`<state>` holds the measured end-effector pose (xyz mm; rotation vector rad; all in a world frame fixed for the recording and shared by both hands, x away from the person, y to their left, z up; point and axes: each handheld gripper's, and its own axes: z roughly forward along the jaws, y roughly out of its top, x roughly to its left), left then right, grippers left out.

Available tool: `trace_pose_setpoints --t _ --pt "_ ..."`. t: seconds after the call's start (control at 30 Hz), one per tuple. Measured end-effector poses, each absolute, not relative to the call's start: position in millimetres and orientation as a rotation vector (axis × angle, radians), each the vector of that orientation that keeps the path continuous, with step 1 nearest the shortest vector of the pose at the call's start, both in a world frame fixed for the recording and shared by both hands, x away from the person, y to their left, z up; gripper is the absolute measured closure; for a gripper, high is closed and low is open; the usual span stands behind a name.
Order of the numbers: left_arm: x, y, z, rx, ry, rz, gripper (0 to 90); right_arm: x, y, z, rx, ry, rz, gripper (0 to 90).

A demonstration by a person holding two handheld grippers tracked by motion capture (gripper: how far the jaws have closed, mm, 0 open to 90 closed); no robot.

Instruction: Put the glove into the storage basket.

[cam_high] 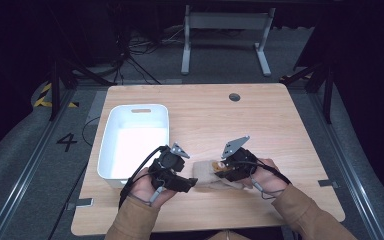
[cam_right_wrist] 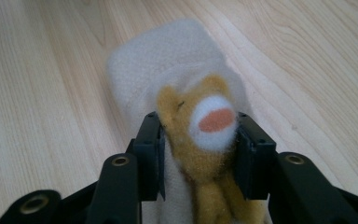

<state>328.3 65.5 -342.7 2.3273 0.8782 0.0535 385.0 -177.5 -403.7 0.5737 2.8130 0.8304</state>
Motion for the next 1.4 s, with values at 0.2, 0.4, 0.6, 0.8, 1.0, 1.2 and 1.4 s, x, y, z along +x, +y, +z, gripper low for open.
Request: trace_pose_setpoints --t 0.2,0.4,0.6,0.8,1.0,1.2,1.4 --pt "330.7 62.5 -342.9 2.333 0.867 0.053 38.3 380.7 -176.3 -409.5 0.563 2.844 0.806 53.7" --pt "333.6 59.7 -344.1 2.34 0.858 0.047 38.3 380.4 -176.8 -414.6 0.543 2.872 0.796 35.1" --pt "336.1 57.6 -344.5 2.343 0.853 0.046 38.2 380.5 -181.2 -411.0 0.534 2.848 0.82 25.0" --pt "339.2 54.2 -344.1 2.346 0.838 0.043 38.0 382.3 -196.0 -397.6 0.592 2.775 0.922 19.7" --pt "343.7 50.5 -344.6 2.346 0.836 0.051 36.0 382.3 -211.0 -384.4 0.637 2.702 1.003 18.3" --pt "349.6 45.9 -345.0 2.36 0.838 0.055 31.6 385.1 -233.9 -374.1 0.735 2.627 1.07 17.3" --pt "353.3 41.3 -343.8 2.339 0.815 0.066 26.5 386.3 -261.0 -363.3 0.852 2.496 1.155 13.5"
